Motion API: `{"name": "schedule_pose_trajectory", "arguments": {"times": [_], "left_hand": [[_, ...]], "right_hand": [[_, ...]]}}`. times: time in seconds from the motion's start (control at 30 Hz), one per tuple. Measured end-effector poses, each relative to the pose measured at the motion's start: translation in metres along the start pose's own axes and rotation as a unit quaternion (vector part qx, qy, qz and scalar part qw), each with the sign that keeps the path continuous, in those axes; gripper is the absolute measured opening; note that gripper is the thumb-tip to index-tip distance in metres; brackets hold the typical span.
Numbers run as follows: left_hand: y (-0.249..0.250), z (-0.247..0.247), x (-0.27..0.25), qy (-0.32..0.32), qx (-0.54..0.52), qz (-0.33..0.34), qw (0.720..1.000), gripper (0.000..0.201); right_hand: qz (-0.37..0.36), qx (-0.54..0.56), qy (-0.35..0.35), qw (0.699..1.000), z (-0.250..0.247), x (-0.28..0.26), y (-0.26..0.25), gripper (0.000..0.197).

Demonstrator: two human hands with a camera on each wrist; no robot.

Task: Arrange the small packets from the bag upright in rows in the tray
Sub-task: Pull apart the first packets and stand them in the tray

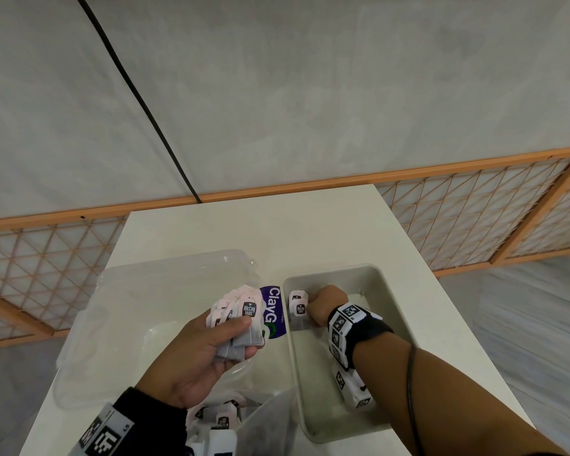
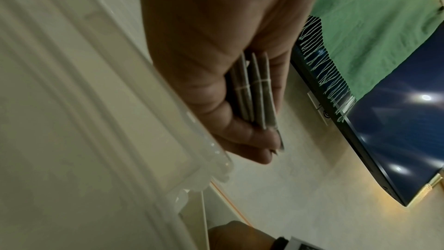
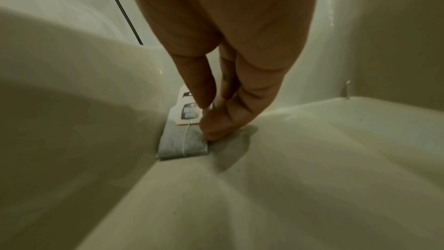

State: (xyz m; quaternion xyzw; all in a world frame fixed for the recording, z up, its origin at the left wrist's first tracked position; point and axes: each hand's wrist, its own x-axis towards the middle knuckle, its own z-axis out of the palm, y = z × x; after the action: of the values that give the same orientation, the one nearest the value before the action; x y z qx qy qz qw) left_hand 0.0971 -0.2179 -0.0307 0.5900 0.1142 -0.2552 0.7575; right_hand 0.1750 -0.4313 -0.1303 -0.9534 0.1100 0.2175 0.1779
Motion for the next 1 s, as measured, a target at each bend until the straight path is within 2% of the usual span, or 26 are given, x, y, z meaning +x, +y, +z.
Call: {"name": "schedule_pose_trajectory", "arguments": {"times": [0.17,0.4,0.57,0.67,0.73,0.8,0.9,1.0], "left_hand": [[0.0,0.001,0.001,-0.002,0.001,-0.001,1.0,0.024],[-0.002,0.0,0.001,-0.006,0.0,0.004,1.0,0.023],[-0.001,0.0,0.001,-0.013,-0.008,0.004,1.0,0.022],[0.002,0.001,0.001,-0.027,-0.029,0.004,0.999,0.025],[0.004,0.001,0.0,-0.04,-0.052,0.004,0.998,0.03],[0.006,0.003,0.0,-0.05,-0.075,0.008,0.996,0.033],[0.01,0.007,-0.002,-0.065,-0.074,0.034,0.994,0.029],[0.01,0.012,-0.003,-0.067,-0.036,0.065,0.995,0.035]], "right_hand": [[0.008,0.021,0.007,1.0,0.003,0.001,-0.002,0.02],[-0.03,0.049,0.027,0.998,0.003,0.0,-0.001,0.025],[-0.038,0.062,0.007,0.997,-0.002,-0.002,0.003,0.015],[-0.04,0.11,-0.001,0.993,-0.011,-0.005,0.006,0.021],[-0.041,0.204,0.01,0.978,-0.021,-0.013,0.006,0.025],[-0.058,0.333,-0.007,0.941,-0.033,-0.03,0.001,0.02],[-0.117,0.478,-0.12,0.862,-0.058,-0.066,-0.011,0.014],[-0.166,0.491,-0.22,0.826,-0.072,-0.095,-0.022,0.021]]}}
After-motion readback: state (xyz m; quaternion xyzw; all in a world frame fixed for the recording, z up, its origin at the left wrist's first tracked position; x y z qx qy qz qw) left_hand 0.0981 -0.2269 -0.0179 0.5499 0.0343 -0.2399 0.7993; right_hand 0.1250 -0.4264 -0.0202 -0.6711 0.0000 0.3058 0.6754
